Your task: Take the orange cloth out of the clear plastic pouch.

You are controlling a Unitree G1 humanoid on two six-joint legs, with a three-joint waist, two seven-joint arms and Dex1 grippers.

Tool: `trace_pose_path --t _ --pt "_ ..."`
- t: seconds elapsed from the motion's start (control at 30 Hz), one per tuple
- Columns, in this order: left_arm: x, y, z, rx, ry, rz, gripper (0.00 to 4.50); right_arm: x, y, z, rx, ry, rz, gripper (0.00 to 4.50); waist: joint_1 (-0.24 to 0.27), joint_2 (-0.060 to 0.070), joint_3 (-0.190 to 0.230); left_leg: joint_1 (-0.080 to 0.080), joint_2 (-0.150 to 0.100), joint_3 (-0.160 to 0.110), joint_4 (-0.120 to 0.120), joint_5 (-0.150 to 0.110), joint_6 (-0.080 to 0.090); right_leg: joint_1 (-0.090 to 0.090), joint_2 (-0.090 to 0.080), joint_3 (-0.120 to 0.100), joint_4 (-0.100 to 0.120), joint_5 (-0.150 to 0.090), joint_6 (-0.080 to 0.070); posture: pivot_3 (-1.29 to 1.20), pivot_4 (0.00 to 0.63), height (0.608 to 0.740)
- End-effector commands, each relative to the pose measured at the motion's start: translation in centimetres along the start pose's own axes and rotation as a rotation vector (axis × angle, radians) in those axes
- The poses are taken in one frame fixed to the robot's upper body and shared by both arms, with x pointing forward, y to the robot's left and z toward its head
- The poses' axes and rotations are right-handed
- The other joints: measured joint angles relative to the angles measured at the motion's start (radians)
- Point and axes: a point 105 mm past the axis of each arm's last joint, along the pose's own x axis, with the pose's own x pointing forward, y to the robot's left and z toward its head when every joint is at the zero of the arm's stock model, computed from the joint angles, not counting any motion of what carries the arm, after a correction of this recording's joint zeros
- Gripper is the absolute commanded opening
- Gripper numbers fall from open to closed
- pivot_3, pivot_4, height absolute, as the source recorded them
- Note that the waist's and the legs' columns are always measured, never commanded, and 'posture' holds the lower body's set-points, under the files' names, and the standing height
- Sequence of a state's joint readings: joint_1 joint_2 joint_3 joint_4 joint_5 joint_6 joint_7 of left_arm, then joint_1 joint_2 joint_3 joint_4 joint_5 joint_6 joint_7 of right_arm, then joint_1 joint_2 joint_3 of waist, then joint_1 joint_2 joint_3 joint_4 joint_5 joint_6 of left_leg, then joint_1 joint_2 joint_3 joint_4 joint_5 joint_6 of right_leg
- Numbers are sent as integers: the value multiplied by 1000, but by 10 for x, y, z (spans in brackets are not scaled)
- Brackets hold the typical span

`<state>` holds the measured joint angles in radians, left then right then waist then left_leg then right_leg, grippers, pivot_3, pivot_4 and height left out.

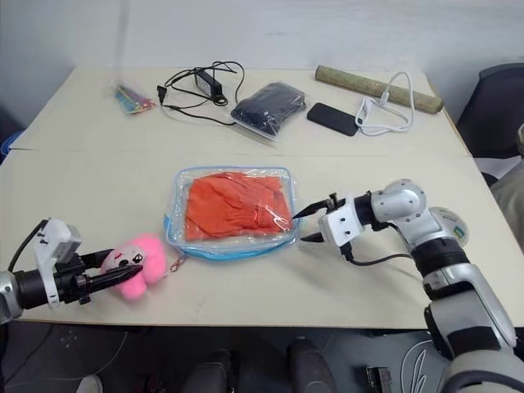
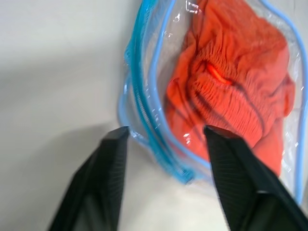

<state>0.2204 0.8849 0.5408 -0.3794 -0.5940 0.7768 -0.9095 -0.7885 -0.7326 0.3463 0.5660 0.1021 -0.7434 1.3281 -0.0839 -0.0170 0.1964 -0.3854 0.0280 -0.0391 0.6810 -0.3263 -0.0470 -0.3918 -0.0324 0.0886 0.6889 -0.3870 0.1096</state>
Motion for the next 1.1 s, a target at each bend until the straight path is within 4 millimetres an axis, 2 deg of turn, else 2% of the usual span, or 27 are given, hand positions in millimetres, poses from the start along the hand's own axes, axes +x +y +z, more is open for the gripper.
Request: trace_pose_path --t 0.03,0.1,0.17,0.27,0.33,0.43,0.53,0.67,0.9,0.97,1.1 --pt "-24 20 6 69 6 89 3860 -28 -7 9 125 -18 -89 3866 2 0 0 0 0 0 0 0 0 0 0 0 0 0 0 0 150 740" --pt "-36 37 21 72 -35 162 4478 -41 -6 15 276 -50 -138 4500 7 0 0 -1 0 -3 0 0 0 0 0 0 0 -1 -1 0 150 740" --pt "-37 36 51 72 -121 131 4493 -51 -11 24 445 -114 -207 4500 10 0 0 -1 0 -5 0 0 0 1 -1 0 0 -1 -2 0 150 740" --pt "-20 4 85 215 -138 -30 4493 -53 -4 46 624 -191 -189 4500 27 1 1 -1 0 -8 0 0 0 1 -1 0 0 -1 -3 0 150 740" --pt "-6 -17 93 321 -107 -117 4493 -51 4 60 709 -221 -152 4500 30 1 1 -2 -1 -8 -1 0 0 1 -2 0 -1 -1 -3 0 150 740" --pt "21 -47 91 532 -12 -217 4493 -46 17 76 818 -247 -96 4500 32 1 1 -3 -1 -7 -4 0 -1 1 -3 0 -5 -1 -3 0 150 740" --pt "49 -66 81 740 44 -283 4493 -40 29 91 868 -249 -50 4500 31 2 1 -3 -2 -5 -4 0 0 1 -2 1 -6 -1 -3 0 150 740" --pt "71 -57 72 963 104 -247 4493 -38 40 101 902 -238 -44 4500 31 2 1 -3 0 -5 -4 0 0 1 2 0 -6 0 -3 0 150 740" --pt "88 -42 71 1047 92 -176 4493 -43 40 105 900 -236 -107 4500 37 2 1 -3 0 -3 -3 0 1 0 4 0 -6 0 -4 0 150 740" --pt "92 -43 74 1028 53 -165 4123 -43 37 104 897 -235 -131 4500 41 2 1 -3 1 -3 -3 0 1 0 4 0 -6 0 -4 0 150 740" --pt "99 -43 77 1015 15 -142 3108 -42 38 102 892 -225 -143 4500 52 2 1 -3 1 -3 -3 -1 1 0 4 0 -6 0 -3 0 150 740"
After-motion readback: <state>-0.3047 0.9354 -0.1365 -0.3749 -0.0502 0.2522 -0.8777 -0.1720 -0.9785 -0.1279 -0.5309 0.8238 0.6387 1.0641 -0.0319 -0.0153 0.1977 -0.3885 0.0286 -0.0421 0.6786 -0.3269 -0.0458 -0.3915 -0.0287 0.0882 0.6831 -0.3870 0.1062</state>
